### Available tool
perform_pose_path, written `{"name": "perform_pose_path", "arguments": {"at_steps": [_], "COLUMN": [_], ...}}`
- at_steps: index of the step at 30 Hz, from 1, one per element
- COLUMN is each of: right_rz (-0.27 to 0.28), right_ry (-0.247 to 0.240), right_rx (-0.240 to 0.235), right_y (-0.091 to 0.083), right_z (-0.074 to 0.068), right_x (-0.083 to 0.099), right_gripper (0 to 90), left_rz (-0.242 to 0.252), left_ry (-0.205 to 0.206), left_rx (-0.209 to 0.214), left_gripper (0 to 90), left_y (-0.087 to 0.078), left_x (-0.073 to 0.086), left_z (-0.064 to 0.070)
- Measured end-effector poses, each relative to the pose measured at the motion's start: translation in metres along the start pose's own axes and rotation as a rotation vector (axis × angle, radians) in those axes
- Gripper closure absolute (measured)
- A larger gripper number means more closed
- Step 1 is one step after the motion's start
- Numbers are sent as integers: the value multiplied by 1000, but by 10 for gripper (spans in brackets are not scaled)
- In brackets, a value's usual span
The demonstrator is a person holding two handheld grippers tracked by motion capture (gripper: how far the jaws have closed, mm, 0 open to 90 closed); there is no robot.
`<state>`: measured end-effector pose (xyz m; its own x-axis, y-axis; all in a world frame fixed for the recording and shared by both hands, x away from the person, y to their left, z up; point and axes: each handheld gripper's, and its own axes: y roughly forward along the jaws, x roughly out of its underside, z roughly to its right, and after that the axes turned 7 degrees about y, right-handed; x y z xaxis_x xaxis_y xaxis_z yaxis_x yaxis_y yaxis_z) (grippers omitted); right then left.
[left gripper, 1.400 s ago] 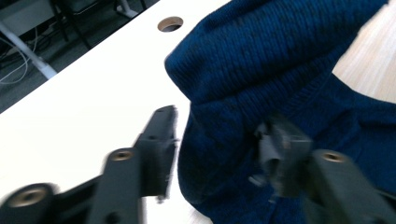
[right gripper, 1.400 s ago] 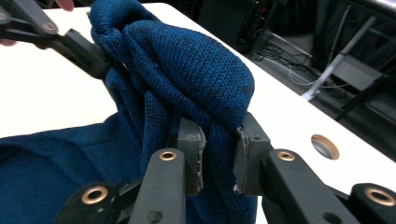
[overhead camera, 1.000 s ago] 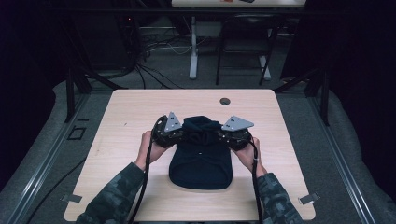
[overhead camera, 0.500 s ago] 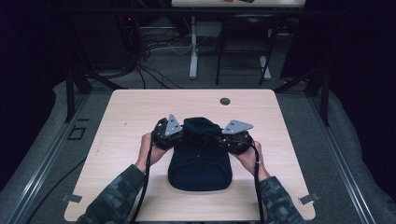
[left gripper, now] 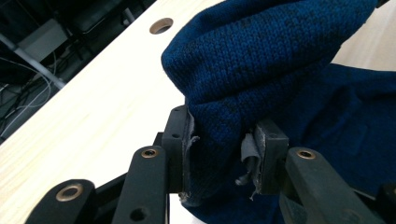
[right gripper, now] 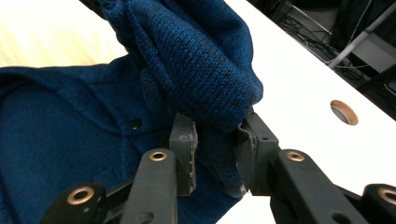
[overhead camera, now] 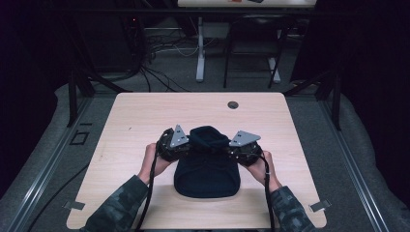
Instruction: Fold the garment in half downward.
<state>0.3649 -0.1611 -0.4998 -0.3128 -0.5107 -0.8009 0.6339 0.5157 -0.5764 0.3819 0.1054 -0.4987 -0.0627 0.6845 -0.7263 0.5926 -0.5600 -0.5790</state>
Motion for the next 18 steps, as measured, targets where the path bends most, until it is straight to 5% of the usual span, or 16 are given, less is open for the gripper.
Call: {"name": "perform_pose_path", "arguments": {"at_steps": [18], "right_rz": [-32], "right_ry": [-10], "right_rx": [-35], "right_y": [-6], "right_z": [-12], "right_x": [15], "right_gripper": [654], "left_rz": [7], "left_ry": [-23], "left_rx": [82], "left_gripper": [550], "left_y": [-7], "left_x": [20], "left_z": [21]}}
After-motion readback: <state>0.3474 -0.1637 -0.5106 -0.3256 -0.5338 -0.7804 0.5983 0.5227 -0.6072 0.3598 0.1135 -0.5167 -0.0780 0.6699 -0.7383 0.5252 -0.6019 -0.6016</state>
